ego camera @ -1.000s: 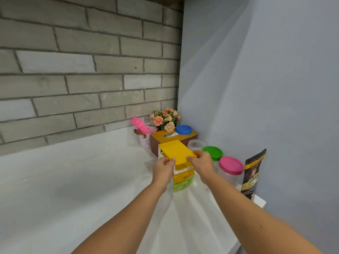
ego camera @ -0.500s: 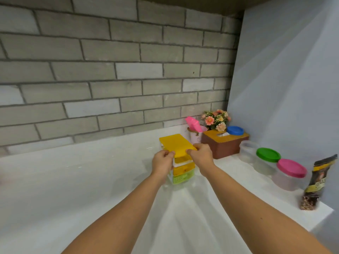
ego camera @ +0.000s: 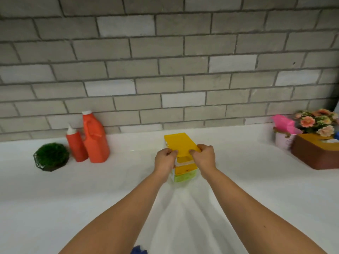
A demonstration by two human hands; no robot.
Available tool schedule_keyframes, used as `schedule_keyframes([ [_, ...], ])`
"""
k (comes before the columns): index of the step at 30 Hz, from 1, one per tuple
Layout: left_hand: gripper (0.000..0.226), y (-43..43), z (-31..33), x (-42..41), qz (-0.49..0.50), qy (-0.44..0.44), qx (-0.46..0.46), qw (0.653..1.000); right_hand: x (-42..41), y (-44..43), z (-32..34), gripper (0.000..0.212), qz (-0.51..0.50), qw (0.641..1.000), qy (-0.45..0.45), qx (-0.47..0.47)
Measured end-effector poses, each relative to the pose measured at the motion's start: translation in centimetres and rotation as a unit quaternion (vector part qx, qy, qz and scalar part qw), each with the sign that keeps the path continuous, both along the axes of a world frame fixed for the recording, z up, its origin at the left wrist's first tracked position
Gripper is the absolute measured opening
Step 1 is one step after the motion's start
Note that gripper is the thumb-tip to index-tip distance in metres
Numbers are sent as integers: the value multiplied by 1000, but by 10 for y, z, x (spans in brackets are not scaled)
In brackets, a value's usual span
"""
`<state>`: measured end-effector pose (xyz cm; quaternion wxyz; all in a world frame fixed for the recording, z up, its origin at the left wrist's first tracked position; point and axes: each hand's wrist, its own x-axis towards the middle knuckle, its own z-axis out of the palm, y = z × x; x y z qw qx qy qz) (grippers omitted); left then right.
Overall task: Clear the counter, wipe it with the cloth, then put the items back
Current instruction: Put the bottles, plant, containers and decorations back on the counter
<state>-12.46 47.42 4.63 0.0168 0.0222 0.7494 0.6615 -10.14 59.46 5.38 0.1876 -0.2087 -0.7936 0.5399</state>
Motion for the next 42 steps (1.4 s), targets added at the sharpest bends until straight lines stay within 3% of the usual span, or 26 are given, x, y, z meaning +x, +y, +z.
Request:
schedule_keyframes([
  [7,23,-69,-1,-5,75,-12,27,997,-29,-67,-1,10,98,995,-10,15],
  [11,25,-103,-1,-8,111,-10,13,994,-41,-100,-5,28,135,991,-10,4],
  [15,26,-136,-3,-12,130,-1,8,991,-46,-132,-8,11,165,986,-17,9],
  [20,27,-171,-4,-33,122,1,10,992,-61,-164,-7,10,172,985,-20,13],
  [26,27,-210,-6,-77,79,-12,-13,997,-80,-201,-6,38,156,987,-34,12],
  [33,29,-239,-21,-116,39,-13,-19,999,-95,-230,-17,47,155,986,-54,39],
  [38,12,-247,-29,-130,2,64,-63,996,-97,-234,-20,53,167,980,-42,104],
  [42,29,-251,-32,-126,11,221,-240,945,-97,-235,-29,55,178,963,-43,199],
])
